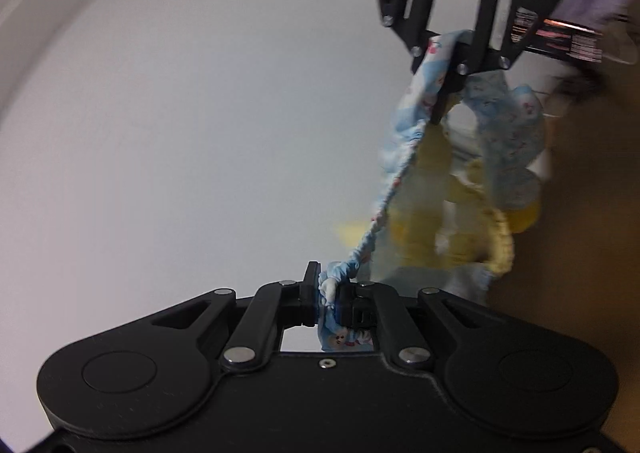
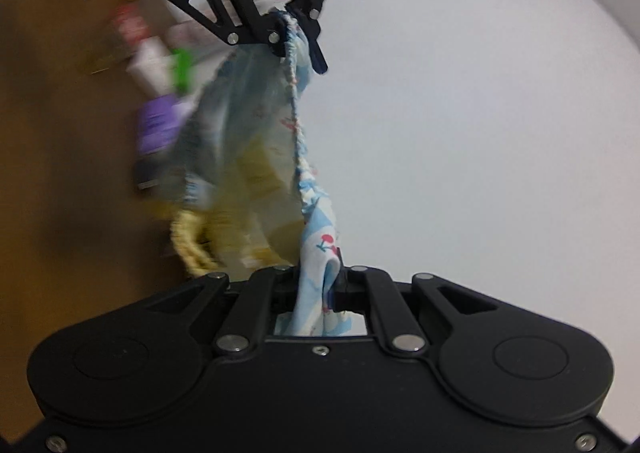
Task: Fold clothes
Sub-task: 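Lift the blue garment by its edges with both tools and shake it out, then lay the blue garment flat on the table and open both tools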
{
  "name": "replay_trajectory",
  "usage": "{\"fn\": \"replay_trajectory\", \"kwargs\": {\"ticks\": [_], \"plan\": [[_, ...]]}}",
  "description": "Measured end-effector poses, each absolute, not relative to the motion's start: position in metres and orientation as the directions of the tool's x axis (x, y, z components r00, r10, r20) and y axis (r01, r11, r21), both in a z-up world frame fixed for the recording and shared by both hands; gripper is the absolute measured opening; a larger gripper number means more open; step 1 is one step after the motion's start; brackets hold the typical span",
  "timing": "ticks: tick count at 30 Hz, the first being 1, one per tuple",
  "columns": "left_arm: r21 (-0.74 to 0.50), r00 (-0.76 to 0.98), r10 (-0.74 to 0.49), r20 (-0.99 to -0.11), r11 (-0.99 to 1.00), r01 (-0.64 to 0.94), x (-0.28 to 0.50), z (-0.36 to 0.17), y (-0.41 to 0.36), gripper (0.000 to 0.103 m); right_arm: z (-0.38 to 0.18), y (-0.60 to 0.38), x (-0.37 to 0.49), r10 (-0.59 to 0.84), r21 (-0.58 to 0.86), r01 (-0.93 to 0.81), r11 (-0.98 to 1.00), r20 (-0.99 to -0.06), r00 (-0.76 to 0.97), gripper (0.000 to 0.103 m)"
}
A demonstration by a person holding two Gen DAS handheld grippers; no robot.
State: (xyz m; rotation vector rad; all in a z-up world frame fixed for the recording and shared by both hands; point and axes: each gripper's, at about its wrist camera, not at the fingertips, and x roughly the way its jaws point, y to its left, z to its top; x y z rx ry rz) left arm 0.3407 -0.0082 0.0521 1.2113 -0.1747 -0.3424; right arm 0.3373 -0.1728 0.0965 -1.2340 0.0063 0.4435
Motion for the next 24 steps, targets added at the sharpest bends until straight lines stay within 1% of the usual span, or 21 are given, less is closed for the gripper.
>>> {"fn": "replay_trajectory", "kwargs": {"ticks": [1, 2, 3, 4, 5, 6, 7, 8, 9, 10, 11, 14, 17, 19, 21, 22, 23, 24], "plan": [[0.931, 0.928, -0.352, -0.121, 0.283, 0.229, 0.331, 0.019, -0.009, 0.010, 0.065, -0.172, 0.328, 0.319, -0.885, -0.407, 0.228, -0.327, 0.889, 0.008], [0.921, 0.917, -0.351, -0.188, 0.260, 0.289, 0.322, -0.011, -0.009, 0.010, 0.045, -0.173, 0.322, 0.313, -0.867, -0.454, 0.205, -0.381, 0.870, 0.008], [0.911, 0.906, -0.349, -0.239, 0.244, 0.334, 0.313, -0.034, -0.009, 0.010, 0.014, -0.171, 0.310, 0.307, -0.843, -0.514, 0.157, -0.453, 0.837, 0.008], [0.903, 0.899, -0.346, -0.267, 0.235, 0.359, 0.302, -0.048, -0.007, 0.010, -0.020, -0.169, 0.296, 0.296, -0.810, -0.577, 0.102, -0.529, 0.795, 0.009], [0.895, 0.892, -0.342, -0.295, 0.227, 0.384, 0.292, -0.063, -0.005, 0.012, -0.032, -0.168, 0.291, 0.295, -0.796, -0.599, 0.089, -0.553, 0.779, 0.012], [0.886, 0.884, -0.339, -0.323, 0.219, 0.408, 0.282, -0.077, -0.003, 0.014, -0.046, -0.168, 0.280, 0.302, -0.769, -0.632, 0.096, -0.582, 0.755, 0.018], [0.874, 0.876, -0.336, -0.347, 0.222, 0.431, 0.273, -0.086, 0.000, 0.022, -0.054, -0.169, 0.270, 0.311, -0.738, -0.666, 0.108, -0.611, 0.728, 0.028], [0.860, 0.871, -0.336, -0.360, 0.242, 0.449, 0.266, -0.082, 0.006, 0.039, -0.057, -0.169, 0.266, 0.318, -0.722, -0.683, 0.113, -0.625, 0.713, 0.037], [0.845, 0.865, -0.335, -0.372, 0.263, 0.465, 0.266, -0.077, 0.010, 0.050, -0.059, -0.170, 0.259, 0.332, -0.704, -0.700, 0.122, -0.636, 0.697, 0.046], [0.826, 0.857, -0.339, -0.388, 0.284, 0.486, 0.270, -0.075, 0.013, 0.071, -0.058, -0.171, 0.250, 0.348, -0.680, -0.720, 0.140, -0.647, 0.678, 0.075], [0.819, 0.849, -0.348, -0.397, 0.283, 0.499, 0.268, -0.072, 0.013, 0.077, -0.054, -0.173, 0.242, 0.364, -0.661, -0.737, 0.142, -0.657, 0.660, 0.090], [0.821, 0.846, -0.352, -0.401, 0.270, 0.502, 0.271, -0.074, 0.001, 0.077, -0.050, -0.176, 0.223, 0.387, -0.634, -0.763, 0.130, -0.676, 0.627, 0.090], [0.780, 0.844, -0.348, -0.408, 0.348, 0.521, 0.239, -0.080, 0.013, 0.077, -0.048, -0.178, 0.221, 0.413, -0.624, -0.767, 0.149, -0.665, 0.622, 0.090], [0.707, 0.843, -0.340, -0.416, 0.462, 0.535, 0.231, -0.065, 0.026, 0.077, -0.030, -0.189, 0.221, 0.456, -0.588, -0.776, 0.228, -0.639, 0.619, 0.089], [0.661, 0.848, -0.332, -0.413, 0.531, 0.530, 0.238, -0.052, 0.032, 0.077, -0.013, -0.202, 0.232, 0.489, -0.544, -0.770, 0.335, -0.598, 0.635, 0.085], [0.635, 0.851, -0.328, -0.410, 0.567, 0.524, 0.242, -0.044, 0.035, 0.077, -0.007, -0.208, 0.239, 0.497, -0.514, -0.757, 0.405, -0.571, 0.653, 0.073], [0.600, 0.849, -0.332, -0.412, 0.603, 0.526, 0.248, -0.035, 0.036, 0.077, -0.003, -0.212, 0.245, 0.497, -0.493, -0.746, 0.447, -0.557, 0.666, 0.057], [0.556, 0.841, -0.342, -0.419, 0.635, 0.536, 0.254, -0.026, 0.037, 0.077, 0.003, -0.218, 0.256, 0.494, -0.444, -0.728, 0.522, -0.538, 0.683, 0.050]]}}
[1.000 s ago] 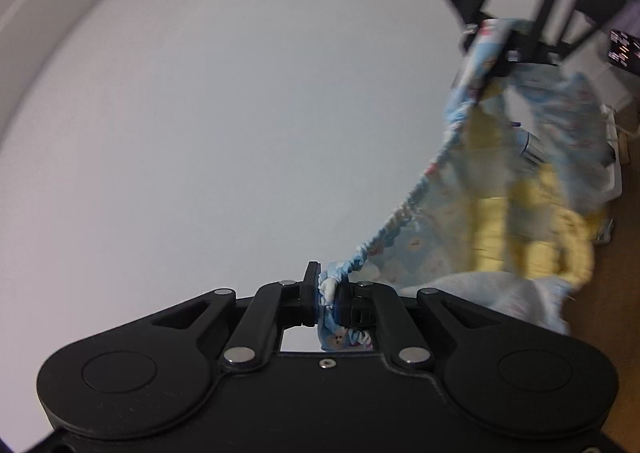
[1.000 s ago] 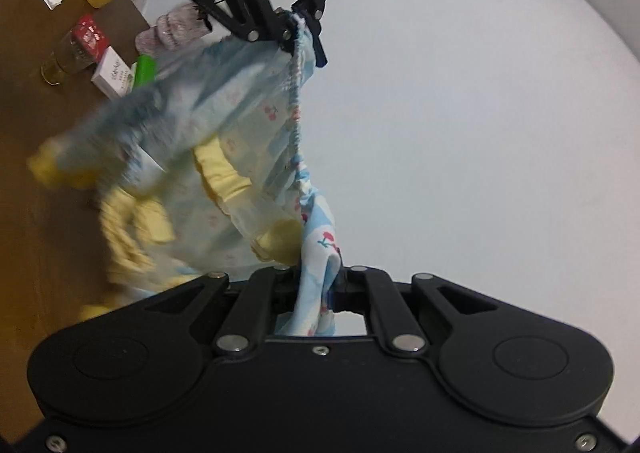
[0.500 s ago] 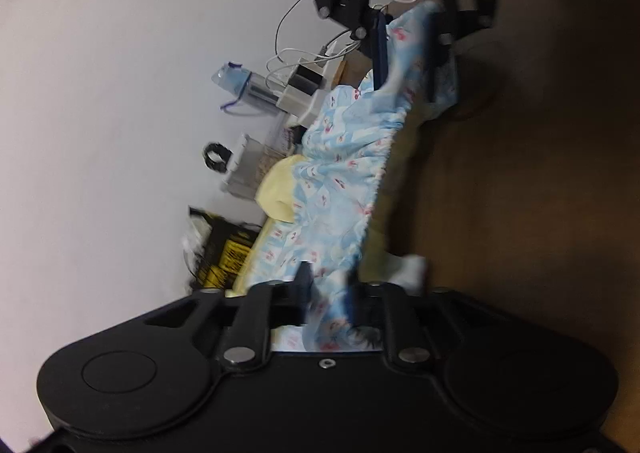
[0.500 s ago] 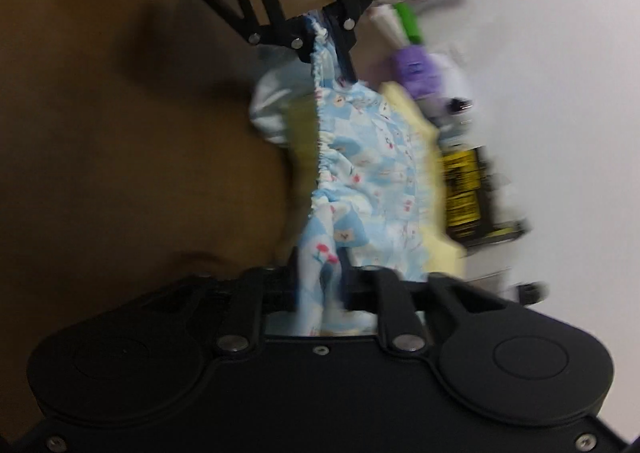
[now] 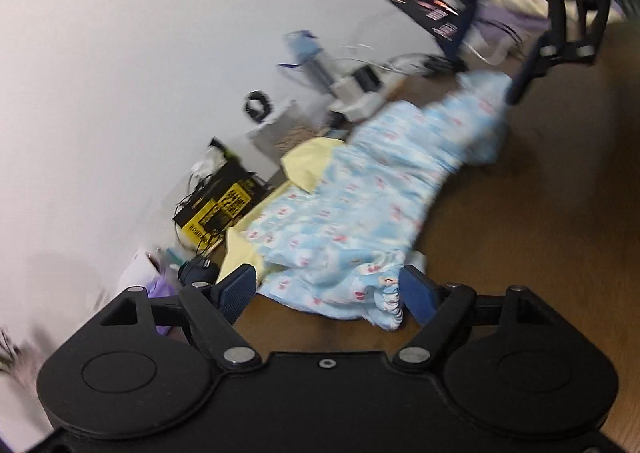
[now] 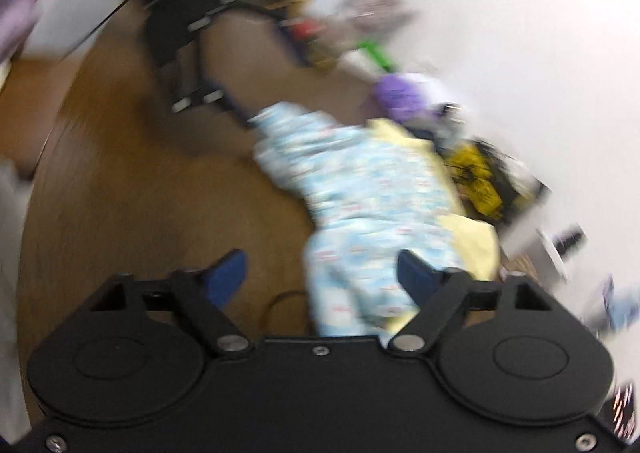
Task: Fold clothes
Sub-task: 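Lay the blue garment flat on the table and open both tools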
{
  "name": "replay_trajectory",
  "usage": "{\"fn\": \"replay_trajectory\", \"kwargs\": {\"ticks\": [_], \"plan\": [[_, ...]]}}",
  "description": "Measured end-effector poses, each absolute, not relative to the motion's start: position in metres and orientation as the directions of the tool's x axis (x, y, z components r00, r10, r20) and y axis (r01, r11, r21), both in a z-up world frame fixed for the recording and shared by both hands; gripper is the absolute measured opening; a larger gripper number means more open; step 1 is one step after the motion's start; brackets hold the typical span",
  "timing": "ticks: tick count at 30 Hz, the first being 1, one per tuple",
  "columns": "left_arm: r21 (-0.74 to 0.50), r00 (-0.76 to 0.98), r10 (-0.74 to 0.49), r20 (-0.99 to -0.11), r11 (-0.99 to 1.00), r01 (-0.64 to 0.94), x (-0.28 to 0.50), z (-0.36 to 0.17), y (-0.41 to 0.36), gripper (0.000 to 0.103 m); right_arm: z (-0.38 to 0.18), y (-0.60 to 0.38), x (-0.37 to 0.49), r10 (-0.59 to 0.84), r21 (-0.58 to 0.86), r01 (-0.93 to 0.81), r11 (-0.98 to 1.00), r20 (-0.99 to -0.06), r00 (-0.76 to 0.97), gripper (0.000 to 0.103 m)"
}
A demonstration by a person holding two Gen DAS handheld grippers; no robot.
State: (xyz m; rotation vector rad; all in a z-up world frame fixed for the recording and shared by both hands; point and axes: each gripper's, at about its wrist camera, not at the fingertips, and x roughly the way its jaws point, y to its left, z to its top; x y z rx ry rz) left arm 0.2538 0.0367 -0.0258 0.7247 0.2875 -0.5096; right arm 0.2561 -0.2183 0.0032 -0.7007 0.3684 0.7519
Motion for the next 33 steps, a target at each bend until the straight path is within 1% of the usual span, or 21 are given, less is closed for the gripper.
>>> {"fn": "replay_trajectory", "kwargs": {"ticks": [3, 4, 6, 7, 8, 10, 13, 16, 19, 20, 22, 25, 28, 29, 31, 33], "plan": [[0.433, 0.832, -0.340, -0.437, 0.732, 0.526, 0.272, -0.011, 0.032, 0.077, 0.008, -0.223, 0.282, 0.482, -0.338, -0.679, 0.652, -0.507, 0.715, 0.025], [0.357, 0.829, -0.326, -0.454, 0.786, 0.505, 0.283, -0.007, 0.027, 0.077, 0.007, -0.223, 0.288, 0.467, -0.315, -0.655, 0.687, -0.500, 0.729, 0.019], [0.292, 0.816, -0.302, -0.493, 0.826, 0.482, 0.302, -0.011, 0.017, 0.077, -0.001, -0.218, 0.291, 0.452, -0.310, -0.647, 0.697, -0.511, 0.731, 0.019], [0.278, 0.810, -0.264, -0.523, 0.846, 0.455, 0.311, -0.018, 0.008, 0.077, -0.008, -0.215, 0.291, 0.444, -0.309, -0.649, 0.695, -0.526, 0.726, 0.019], [0.295, 0.809, -0.244, -0.535, 0.843, 0.449, 0.312, -0.023, 0.005, 0.077, -0.015, -0.211, 0.289, 0.433, -0.317, -0.660, 0.681, -0.552, 0.712, 0.019], [0.364, 0.786, -0.224, -0.576, 0.791, 0.492, 0.306, -0.042, -0.004, 0.077, -0.031, -0.206, 0.286, 0.403, -0.358, -0.670, 0.650, -0.585, 0.704, 0.019], [0.371, 0.752, -0.220, -0.621, 0.763, 0.529, 0.299, -0.056, -0.002, 0.077, -0.056, -0.204, 0.278, 0.353, -0.406, -0.665, 0.627, -0.613, 0.707, 0.019], [0.343, 0.747, -0.248, -0.616, 0.770, 0.538, 0.290, -0.048, 0.010, 0.077, -0.059, -0.208, 0.271, 0.362, -0.403, -0.653, 0.641, -0.592, 0.720, 0.022], [0.318, 0.770, -0.297, -0.564, 0.783, 0.534, 0.275, -0.024, 0.033, 0.077, -0.041, -0.222, 0.266, 0.402, -0.374, -0.654, 0.657, -0.561, 0.724, 0.029], [0.314, 0.781, -0.299, -0.548, 0.792, 0.523, 0.274, -0.017, 0.037, 0.077, -0.033, -0.230, 0.265, 0.406, -0.372, -0.644, 0.669, -0.542, 0.735, 0.030], [0.303, 0.797, -0.305, -0.522, 0.807, 0.507, 0.276, -0.006, 0.041, 0.077, -0.019, -0.252, 0.275, 0.368, -0.354, -0.584, 0.730, -0.516, 0.774, 0.030], [0.305, 0.809, -0.319, -0.495, 0.808, 0.505, 0.285, -0.006, 0.014, 0.077, -0.017, -0.268, 0.305, 0.304, -0.319, -0.510, 0.799, -0.519, 0.799, 0.030], [0.373, 0.833, -0.333, -0.441, 0.776, 0.508, 0.288, -0.007, -0.028, 0.077, -0.028, -0.259, 0.327, 0.302, -0.318, -0.513, 0.797, -0.526, 0.795, 0.030], [0.376, 0.826, -0.352, -0.440, 0.763, 0.525, 0.289, -0.008, -0.040, 0.077, -0.030, -0.257, 0.330, 0.306, -0.312, -0.518, 0.796, -0.531, 0.790, 0.030], [0.376, 0.799, -0.382, -0.465, 0.731, 0.569, 0.293, -0.015, -0.062, 0.077, -0.040, -0.248, 0.338, 0.345, -0.270, -0.569, 0.777, -0.573, 0.743, 0.031], [0.401, 0.794, -0.343, -0.502, 0.721, 0.565, 0.302, -0.032, -0.073, 0.077, -0.049, -0.241, 0.341, 0.366, -0.251, -0.601, 0.759, -0.599, 0.712, 0.032]]}}
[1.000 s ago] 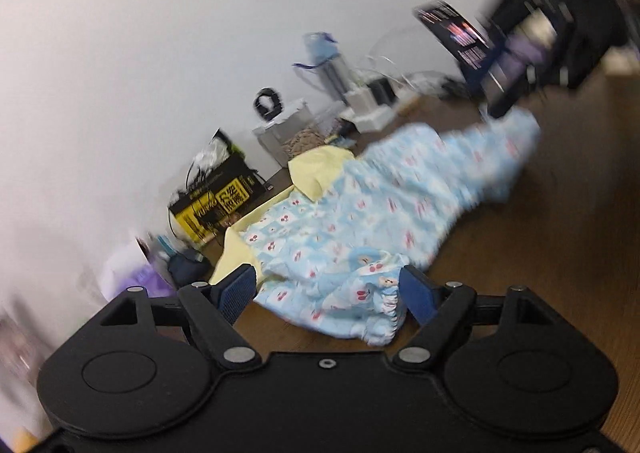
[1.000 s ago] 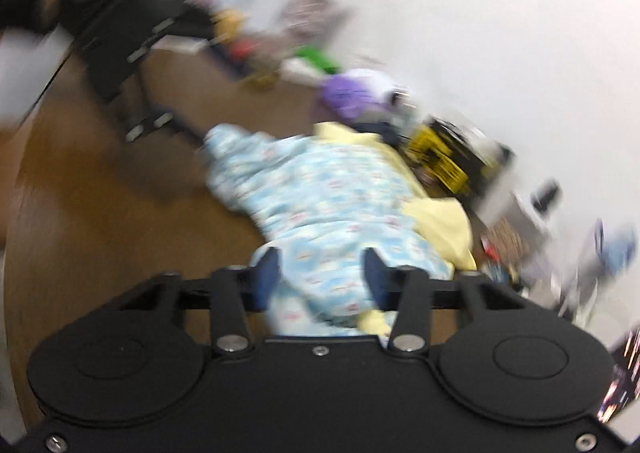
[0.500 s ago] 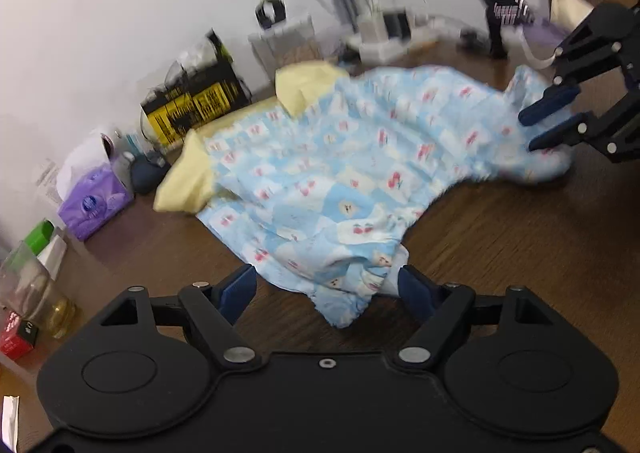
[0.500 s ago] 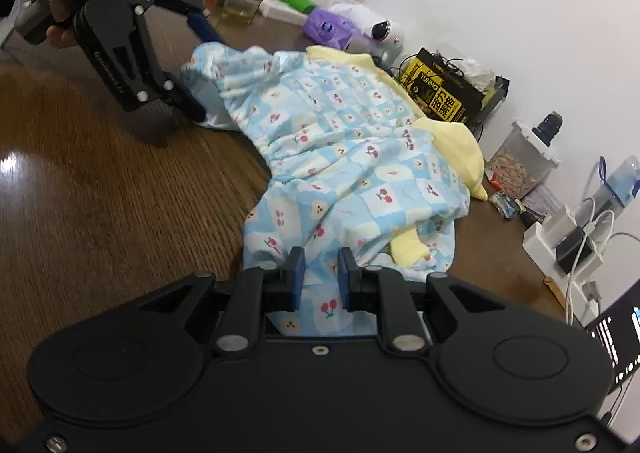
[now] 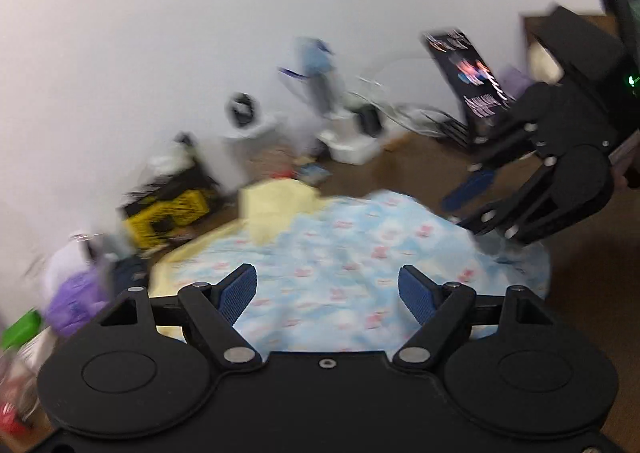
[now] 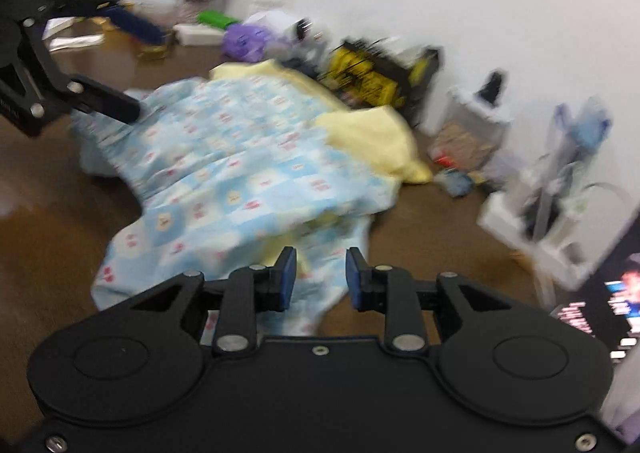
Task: Fold clothes
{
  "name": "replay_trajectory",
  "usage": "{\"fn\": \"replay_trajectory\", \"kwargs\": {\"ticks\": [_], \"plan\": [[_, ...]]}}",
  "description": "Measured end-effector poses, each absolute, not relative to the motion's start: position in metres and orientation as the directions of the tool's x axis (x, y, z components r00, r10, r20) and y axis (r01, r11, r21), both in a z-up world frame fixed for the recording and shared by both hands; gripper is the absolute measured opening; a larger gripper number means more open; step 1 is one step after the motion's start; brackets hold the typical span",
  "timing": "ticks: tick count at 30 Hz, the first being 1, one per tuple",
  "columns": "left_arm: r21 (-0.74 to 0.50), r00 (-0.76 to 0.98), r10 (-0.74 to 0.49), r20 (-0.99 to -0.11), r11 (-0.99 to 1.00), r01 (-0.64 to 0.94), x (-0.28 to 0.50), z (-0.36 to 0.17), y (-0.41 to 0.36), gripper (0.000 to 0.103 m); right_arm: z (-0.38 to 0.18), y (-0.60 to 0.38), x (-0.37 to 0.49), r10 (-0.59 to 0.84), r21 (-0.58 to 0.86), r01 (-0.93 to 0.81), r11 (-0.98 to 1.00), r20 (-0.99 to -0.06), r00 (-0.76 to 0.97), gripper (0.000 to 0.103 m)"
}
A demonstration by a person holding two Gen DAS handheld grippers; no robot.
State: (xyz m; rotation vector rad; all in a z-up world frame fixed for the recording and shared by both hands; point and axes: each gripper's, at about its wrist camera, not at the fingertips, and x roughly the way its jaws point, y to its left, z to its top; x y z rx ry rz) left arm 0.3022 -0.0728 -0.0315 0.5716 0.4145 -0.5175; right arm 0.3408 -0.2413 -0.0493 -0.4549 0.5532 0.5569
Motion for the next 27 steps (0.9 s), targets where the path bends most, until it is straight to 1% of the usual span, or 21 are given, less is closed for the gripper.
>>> {"fn": "replay_trajectory", "kwargs": {"ticks": [1, 3, 5, 7, 10, 11, 12, 13, 14, 16, 17, 18, 19, 21, 22, 24, 27], "plan": [[0.413, 0.791, -0.322, -0.520, 0.716, 0.563, 0.307, -0.040, -0.078, 0.077, -0.054, -0.239, 0.342, 0.366, -0.250, -0.606, 0.756, -0.606, 0.706, 0.034], [0.437, 0.784, -0.280, -0.554, 0.703, 0.560, 0.316, -0.056, -0.089, 0.077, -0.062, -0.237, 0.341, 0.358, -0.244, -0.588, 0.771, -0.598, 0.717, 0.033], [0.437, 0.779, -0.254, -0.573, 0.709, 0.553, 0.322, -0.066, -0.090, 0.077, -0.066, -0.240, 0.339, 0.367, -0.206, -0.566, 0.799, -0.578, 0.728, 0.026], [0.404, 0.774, -0.255, -0.580, 0.735, 0.545, 0.327, -0.071, -0.083, 0.077, -0.066, -0.244, 0.338, 0.367, -0.185, -0.542, 0.820, -0.557, 0.745, 0.024], [0.369, 0.764, -0.263, -0.589, 0.753, 0.544, 0.332, -0.067, -0.076, 0.077, -0.056, -0.265, 0.339, 0.364, -0.075, -0.462, 0.884, -0.511, 0.779, 0.023], [0.359, 0.764, -0.272, -0.585, 0.759, 0.544, 0.330, -0.063, -0.072, 0.077, -0.055, -0.269, 0.341, 0.370, -0.048, -0.457, 0.888, -0.514, 0.774, 0.025], [0.342, 0.766, -0.289, -0.575, 0.765, 0.545, 0.326, -0.056, -0.066, 0.077, -0.057, -0.272, 0.345, 0.390, -0.009, -0.472, 0.882, -0.548, 0.740, 0.025], [0.326, 0.767, -0.305, -0.564, 0.772, 0.546, 0.322, -0.048, -0.061, 0.077, -0.058, -0.273, 0.345, 0.397, -0.007, -0.487, 0.874, -0.568, 0.721, 0.030], [0.309, 0.769, -0.321, -0.553, 0.778, 0.547, 0.317, -0.040, -0.055, 0.077, -0.054, -0.273, 0.342, 0.391, -0.024, -0.488, 0.872, -0.563, 0.728, 0.035], [0.274, 0.773, -0.348, -0.531, 0.793, 0.545, 0.310, -0.024, -0.043, 0.078, -0.044, -0.275, 0.333, 0.377, -0.064, -0.484, 0.873, -0.541, 0.752, 0.049], [0.255, 0.779, -0.345, -0.523, 0.809, 0.529, 0.309, -0.014, -0.034, 0.080, -0.039, -0.276, 0.328, 0.370, -0.084, -0.481, 0.873, -0.530, 0.763, 0.057], [0.237, 0.787, -0.329, -0.521, 0.831, 0.504, 0.312, -0.007, -0.026, 0.083, -0.032, -0.279, 0.326, 0.384, -0.071, -0.485, 0.872, -0.518, 0.765, 0.063], [0.221, 0.794, -0.304, -0.527, 0.853, 0.474, 0.318, -0.003, -0.019, 0.089, -0.024, -0.280, 0.329, 0.404, -0.037, -0.490, 0.871, -0.512, 0.758, 0.071], [0.172, 0.797, -0.243, -0.554, 0.903, 0.394, 0.335, 0.006, -0.008, 0.089, -0.010, -0.280, 0.335, 0.445, 0.035, -0.497, 0.867, -0.501, 0.742, 0.075], [0.117, 0.779, -0.204, -0.593, 0.935, 0.334, 0.355, 0.008, -0.005, 0.089, -0.002, -0.280, 0.338, 0.466, 0.071, -0.500, 0.863, -0.494, 0.734, 0.075], [0.026, 0.739, -0.196, -0.645, 0.960, 0.278, 0.381, 0.005, 0.005, 0.089, 0.007, -0.278, 0.346, 0.491, 0.131, -0.497, 0.858, -0.495, 0.717, 0.075], [-0.072, 0.695, -0.214, -0.687, 0.971, 0.229, 0.415, 0.002, 0.012, 0.089, 0.008, -0.268, 0.373, 0.475, 0.169, -0.461, 0.871, -0.531, 0.702, 0.075]]}}
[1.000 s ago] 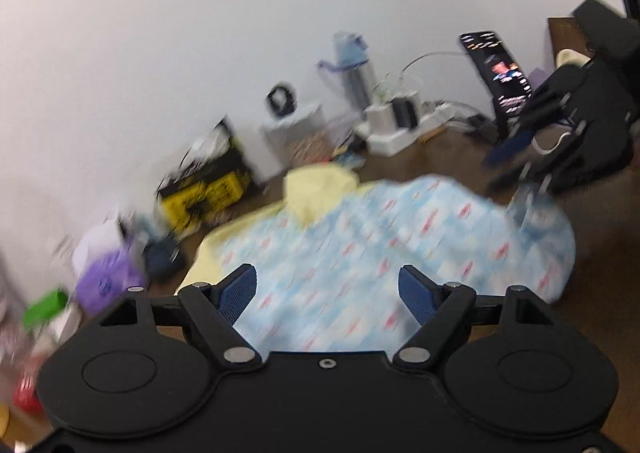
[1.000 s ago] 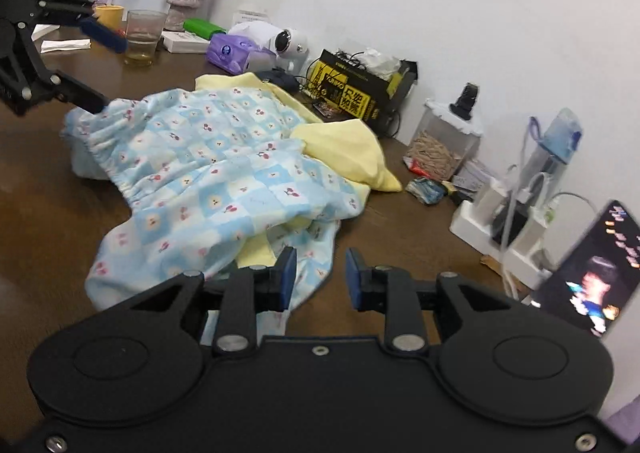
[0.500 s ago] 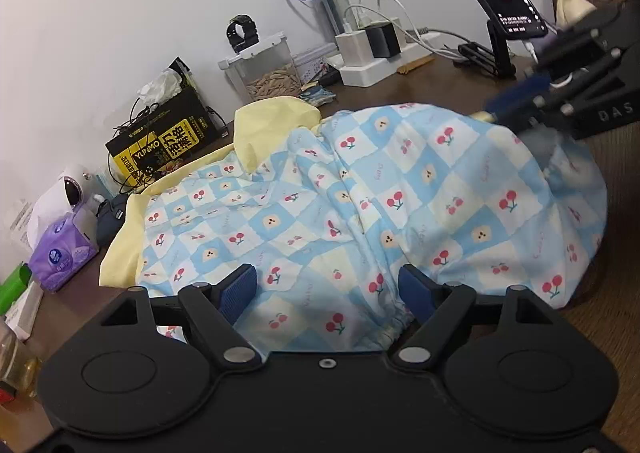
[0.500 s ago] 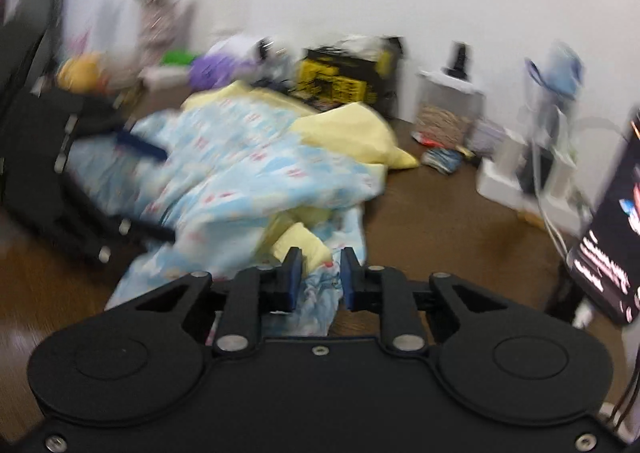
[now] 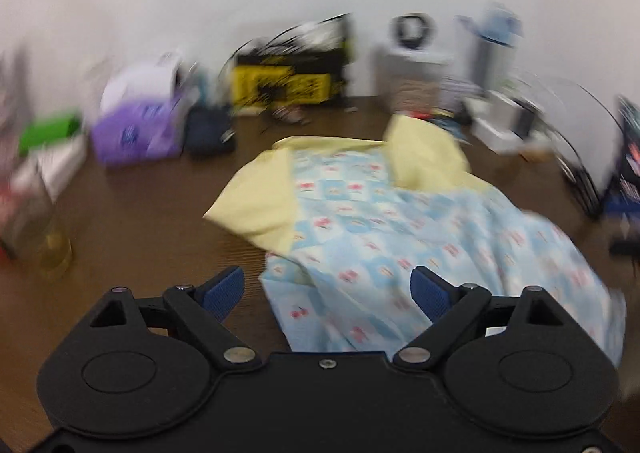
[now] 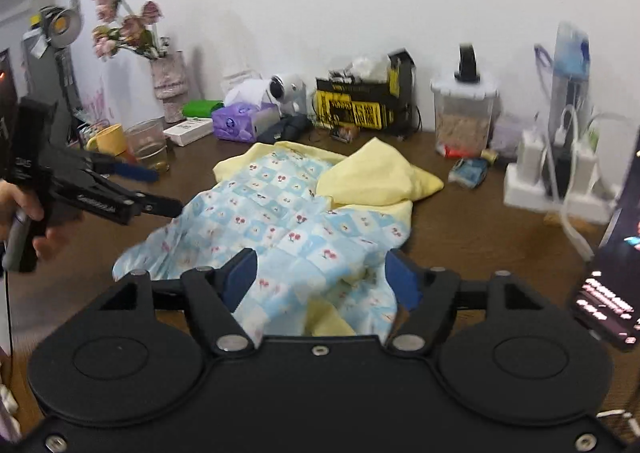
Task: Fold clothes
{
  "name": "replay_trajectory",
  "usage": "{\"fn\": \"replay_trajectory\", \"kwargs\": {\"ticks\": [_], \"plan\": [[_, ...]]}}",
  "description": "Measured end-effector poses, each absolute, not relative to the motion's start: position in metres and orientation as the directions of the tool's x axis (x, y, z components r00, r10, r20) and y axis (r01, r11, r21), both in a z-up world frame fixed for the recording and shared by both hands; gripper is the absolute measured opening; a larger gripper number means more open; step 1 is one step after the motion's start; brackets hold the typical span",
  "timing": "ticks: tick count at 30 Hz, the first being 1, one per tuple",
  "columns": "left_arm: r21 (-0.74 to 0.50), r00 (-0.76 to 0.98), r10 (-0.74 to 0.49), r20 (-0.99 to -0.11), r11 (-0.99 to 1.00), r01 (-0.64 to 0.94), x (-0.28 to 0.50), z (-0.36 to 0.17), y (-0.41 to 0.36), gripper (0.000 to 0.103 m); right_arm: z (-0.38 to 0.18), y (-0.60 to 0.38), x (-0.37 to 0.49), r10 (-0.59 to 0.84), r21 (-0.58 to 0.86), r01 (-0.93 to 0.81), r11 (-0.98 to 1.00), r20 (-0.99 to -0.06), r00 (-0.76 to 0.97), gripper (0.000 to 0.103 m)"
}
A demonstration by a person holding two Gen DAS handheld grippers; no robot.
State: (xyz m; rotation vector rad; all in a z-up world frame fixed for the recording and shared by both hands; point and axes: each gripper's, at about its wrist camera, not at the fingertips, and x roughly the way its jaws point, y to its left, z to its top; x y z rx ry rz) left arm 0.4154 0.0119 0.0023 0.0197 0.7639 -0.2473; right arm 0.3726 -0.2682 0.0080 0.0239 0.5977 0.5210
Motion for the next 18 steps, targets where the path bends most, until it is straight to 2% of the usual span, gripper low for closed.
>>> {"fn": "replay_trajectory", "kwargs": {"ticks": [2, 5, 8, 16, 18], "plan": [[-0.118, 0.665, -0.224, -0.712, 0.972, 0.202, 0.438, 0.000, 0.016, 0.089, 0.006, -0.264, 0.391, 0.476, 0.211, -0.438, 0.874, -0.554, 0.683, 0.075], [-0.051, 0.646, -0.173, -0.743, 0.978, 0.203, 0.462, -0.009, 0.012, 0.089, -0.001, -0.259, 0.421, 0.472, 0.274, -0.390, 0.879, -0.603, 0.643, 0.074], [-0.019, 0.620, -0.136, -0.773, 0.981, 0.191, 0.479, -0.021, 0.008, 0.089, -0.009, -0.252, 0.440, 0.439, 0.264, -0.360, 0.895, -0.660, 0.609, 0.074], [-0.126, 0.514, -0.208, -0.832, 0.974, 0.190, 0.509, -0.048, -0.001, 0.089, -0.036, -0.239, 0.483, 0.467, 0.341, -0.323, 0.883, -0.715, 0.521, 0.074], [-0.122, 0.534, -0.210, -0.819, 0.973, 0.196, 0.515, -0.051, -0.003, 0.082, -0.040, -0.237, 0.497, 0.501, 0.391, -0.314, 0.865, -0.711, 0.493, 0.074]]}}
